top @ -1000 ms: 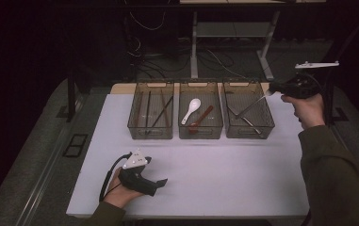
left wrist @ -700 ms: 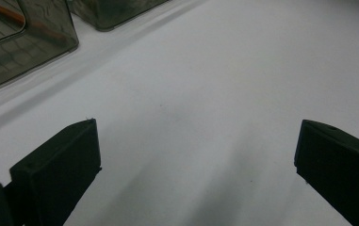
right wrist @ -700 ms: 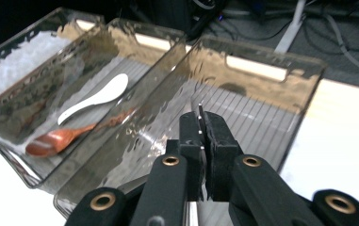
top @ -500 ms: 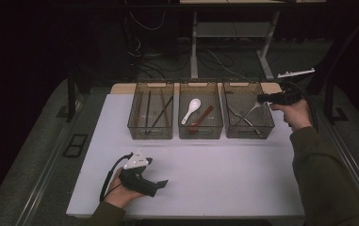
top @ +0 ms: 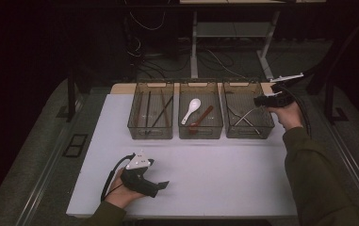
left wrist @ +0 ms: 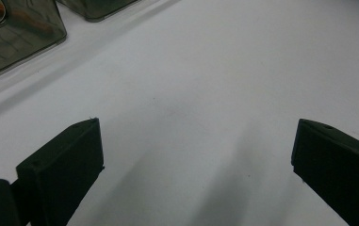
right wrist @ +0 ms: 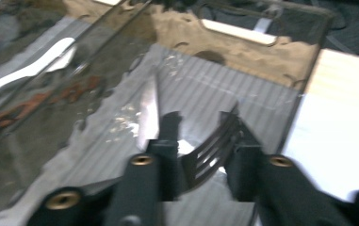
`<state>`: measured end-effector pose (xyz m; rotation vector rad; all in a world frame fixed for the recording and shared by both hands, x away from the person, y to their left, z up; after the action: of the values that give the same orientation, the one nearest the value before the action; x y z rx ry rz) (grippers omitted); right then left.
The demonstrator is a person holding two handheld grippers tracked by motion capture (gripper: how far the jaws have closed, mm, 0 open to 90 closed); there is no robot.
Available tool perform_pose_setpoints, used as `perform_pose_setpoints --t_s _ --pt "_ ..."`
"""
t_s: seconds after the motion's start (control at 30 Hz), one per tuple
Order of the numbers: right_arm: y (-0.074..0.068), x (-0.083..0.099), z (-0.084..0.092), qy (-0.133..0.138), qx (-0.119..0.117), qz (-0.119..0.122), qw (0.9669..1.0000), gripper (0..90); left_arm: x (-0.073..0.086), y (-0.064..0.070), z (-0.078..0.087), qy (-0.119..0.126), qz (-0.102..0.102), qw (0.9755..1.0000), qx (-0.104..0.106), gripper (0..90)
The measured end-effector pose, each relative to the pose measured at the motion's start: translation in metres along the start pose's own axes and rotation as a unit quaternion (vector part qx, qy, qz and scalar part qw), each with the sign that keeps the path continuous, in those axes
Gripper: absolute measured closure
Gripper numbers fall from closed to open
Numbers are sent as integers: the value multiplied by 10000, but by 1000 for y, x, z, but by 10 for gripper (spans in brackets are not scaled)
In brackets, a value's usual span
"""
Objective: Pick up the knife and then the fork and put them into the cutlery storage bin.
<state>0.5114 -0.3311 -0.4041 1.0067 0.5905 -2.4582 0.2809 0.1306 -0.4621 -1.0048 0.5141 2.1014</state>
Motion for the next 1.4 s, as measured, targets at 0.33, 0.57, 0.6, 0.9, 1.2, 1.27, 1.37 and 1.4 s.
perform_pose_setpoints --t_s 0.33,0.57,0.6,0.9,1.2,1.27,1.37,1.4 --pt "8 -3 19 369 73 -7 9993 442 0 0 -1 -6 -35 10000 0 15" --pt "0 0 30 543 -264 -16 9982 375 0 0 -1 -1 -44 10000 6 16" --pt "-3 1 32 590 -333 1 9977 367 0 0 0 9 -40 10000 8 16" --pt "-31 13 48 825 -617 313 9942 268 0 1 0 3 -55 10000 48 24" --pt "-59 30 56 879 -700 538 9922 197 -1 1 0 25 -65 10000 51 28" --pt "-66 35 58 859 -724 575 9920 193 -1 1 0 9 -55 10000 58 28" --pt "-75 43 60 816 -778 624 9917 183 -1 1 1 54 -9 10000 52 24" --pt "-77 45 60 804 -768 643 9917 179 -2 1 1 62 -1 10000 32 21"
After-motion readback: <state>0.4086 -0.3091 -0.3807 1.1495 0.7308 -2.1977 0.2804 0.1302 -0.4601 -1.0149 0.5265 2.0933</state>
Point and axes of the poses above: each handheld gripper's, and its own axes: z roughly backward along the jaws, x roughly out of its underside, y roughly to its right, the point moved 3 cm from there along -z, roughly forward along the jaws, and after that the axes turned 7 degrees about -x, right-handed, at the moved point
